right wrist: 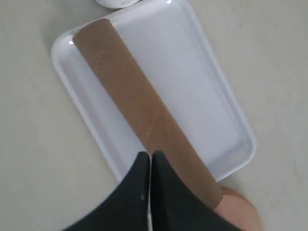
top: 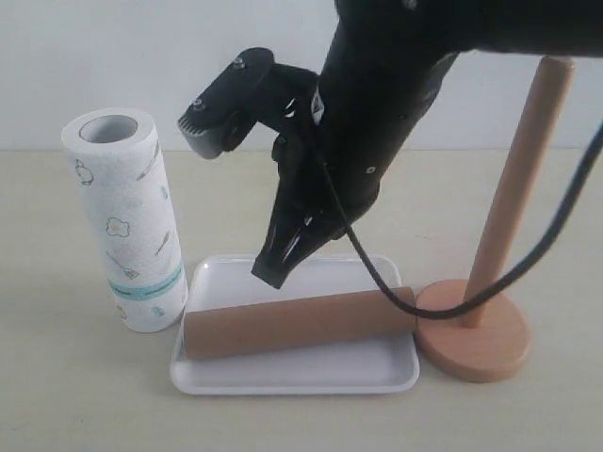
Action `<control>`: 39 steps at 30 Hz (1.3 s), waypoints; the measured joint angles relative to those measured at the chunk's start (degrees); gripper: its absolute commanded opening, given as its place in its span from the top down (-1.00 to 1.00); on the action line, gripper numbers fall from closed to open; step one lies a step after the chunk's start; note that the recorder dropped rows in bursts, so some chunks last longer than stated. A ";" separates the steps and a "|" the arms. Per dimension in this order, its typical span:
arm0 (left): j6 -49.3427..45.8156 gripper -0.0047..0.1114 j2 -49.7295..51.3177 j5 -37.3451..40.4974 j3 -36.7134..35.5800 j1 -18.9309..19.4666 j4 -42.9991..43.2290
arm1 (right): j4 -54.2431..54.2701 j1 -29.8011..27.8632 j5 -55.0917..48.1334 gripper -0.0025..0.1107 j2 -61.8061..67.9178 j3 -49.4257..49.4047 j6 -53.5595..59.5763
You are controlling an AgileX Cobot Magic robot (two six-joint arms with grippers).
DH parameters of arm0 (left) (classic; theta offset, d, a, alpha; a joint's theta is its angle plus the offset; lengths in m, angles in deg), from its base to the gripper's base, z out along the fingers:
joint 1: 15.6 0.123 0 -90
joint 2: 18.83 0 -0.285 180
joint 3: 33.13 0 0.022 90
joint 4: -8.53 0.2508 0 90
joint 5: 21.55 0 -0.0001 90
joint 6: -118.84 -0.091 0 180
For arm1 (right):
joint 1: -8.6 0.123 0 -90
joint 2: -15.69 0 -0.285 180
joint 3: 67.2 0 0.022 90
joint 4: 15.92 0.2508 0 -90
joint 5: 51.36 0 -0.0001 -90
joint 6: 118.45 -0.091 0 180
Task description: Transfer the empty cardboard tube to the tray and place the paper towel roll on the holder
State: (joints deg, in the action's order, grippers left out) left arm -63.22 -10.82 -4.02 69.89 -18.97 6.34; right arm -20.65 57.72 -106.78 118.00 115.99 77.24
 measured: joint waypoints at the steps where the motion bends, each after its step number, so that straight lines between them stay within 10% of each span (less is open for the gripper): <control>1: 0.00 0.84 0.00 0.00 0.00 0.00 0.00 | 1.63 0.00 -2.08 0.96 -1.38 0.00 -0.63; 11: 0.00 0.84 0.00 0.00 0.00 0.00 0.00 | 17.05 0.00 -12.34 0.96 -13.68 -1.03 -0.35; 24: 0.00 0.84 0.00 0.00 0.00 0.00 0.00 | 17.64 0.00 -10.17 0.96 -39.08 -26.88 -1.40; 39: 0.00 0.84 0.00 0.00 0.00 0.00 0.00 | 17.79 0.00 -12.12 0.96 -52.70 -29.37 -1.78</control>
State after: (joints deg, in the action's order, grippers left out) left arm -63.22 -10.82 -4.02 69.89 -18.97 6.34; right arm -2.86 57.72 -118.89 65.30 86.62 75.47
